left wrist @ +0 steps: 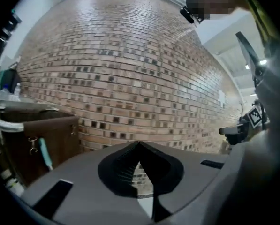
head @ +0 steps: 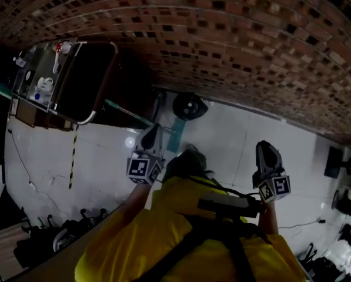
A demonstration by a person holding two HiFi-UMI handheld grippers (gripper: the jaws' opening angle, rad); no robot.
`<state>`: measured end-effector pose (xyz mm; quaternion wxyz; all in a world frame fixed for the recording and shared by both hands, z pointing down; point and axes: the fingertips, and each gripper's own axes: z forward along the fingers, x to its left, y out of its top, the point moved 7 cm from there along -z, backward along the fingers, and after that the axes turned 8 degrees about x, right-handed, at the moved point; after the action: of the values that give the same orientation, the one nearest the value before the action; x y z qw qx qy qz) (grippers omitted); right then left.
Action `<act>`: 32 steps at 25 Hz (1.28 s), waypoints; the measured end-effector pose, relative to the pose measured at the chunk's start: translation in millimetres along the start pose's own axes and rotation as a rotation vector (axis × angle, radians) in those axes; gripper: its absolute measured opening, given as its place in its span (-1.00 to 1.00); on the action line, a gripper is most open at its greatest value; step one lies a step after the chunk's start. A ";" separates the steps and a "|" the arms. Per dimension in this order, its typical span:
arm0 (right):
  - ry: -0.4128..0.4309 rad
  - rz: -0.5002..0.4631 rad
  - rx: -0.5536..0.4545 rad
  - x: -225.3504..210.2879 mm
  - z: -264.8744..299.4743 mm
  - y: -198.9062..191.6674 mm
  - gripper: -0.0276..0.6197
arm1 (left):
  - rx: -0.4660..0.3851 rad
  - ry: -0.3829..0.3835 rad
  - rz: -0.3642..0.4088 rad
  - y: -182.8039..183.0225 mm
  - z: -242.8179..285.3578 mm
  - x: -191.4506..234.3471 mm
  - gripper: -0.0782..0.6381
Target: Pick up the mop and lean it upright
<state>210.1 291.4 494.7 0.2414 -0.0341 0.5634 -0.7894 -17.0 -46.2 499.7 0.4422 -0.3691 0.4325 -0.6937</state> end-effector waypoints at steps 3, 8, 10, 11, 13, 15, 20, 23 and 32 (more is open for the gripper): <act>0.157 -0.061 0.063 1.1 71.7 20.1 -0.73 | -0.028 0.152 -0.108 -0.7 -6.0 24.1 -0.78; 0.372 -0.184 0.093 34.0 179.3 76.5 -0.73 | -0.053 0.343 -0.135 16.6 -21.8 64.6 -0.78; 0.450 -0.228 0.101 44.1 220.9 94.2 -0.73 | -0.059 0.433 -0.173 19.2 -26.4 78.7 -0.78; 0.492 -0.233 0.113 49.1 241.6 101.1 -0.73 | -0.066 0.490 -0.197 20.4 -30.0 84.2 -0.78; 0.583 -0.243 0.140 63.3 278.3 112.7 -0.73 | -0.096 0.594 -0.234 25.6 -38.5 88.3 -0.78; 0.668 -0.277 0.159 79.6 310.6 119.5 -0.73 | -0.160 0.634 -0.246 27.0 -43.4 86.5 -0.73; 0.924 -0.348 0.238 114.7 386.1 124.0 -0.64 | -0.181 0.863 -0.301 17.8 -44.2 78.0 -0.31; 1.085 -0.434 0.275 131.7 411.0 130.4 -0.64 | -0.213 1.006 -0.451 4.9 -33.7 57.6 -0.20; 1.185 -0.502 0.292 202.4 448.8 102.0 -0.40 | -0.256 1.203 -0.547 -1.7 -14.4 17.2 -0.68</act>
<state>212.9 -210.7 520.9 -0.2988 0.3089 0.4631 -0.7751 -36.2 -57.9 498.4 -0.1148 -0.0640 0.5732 -0.8088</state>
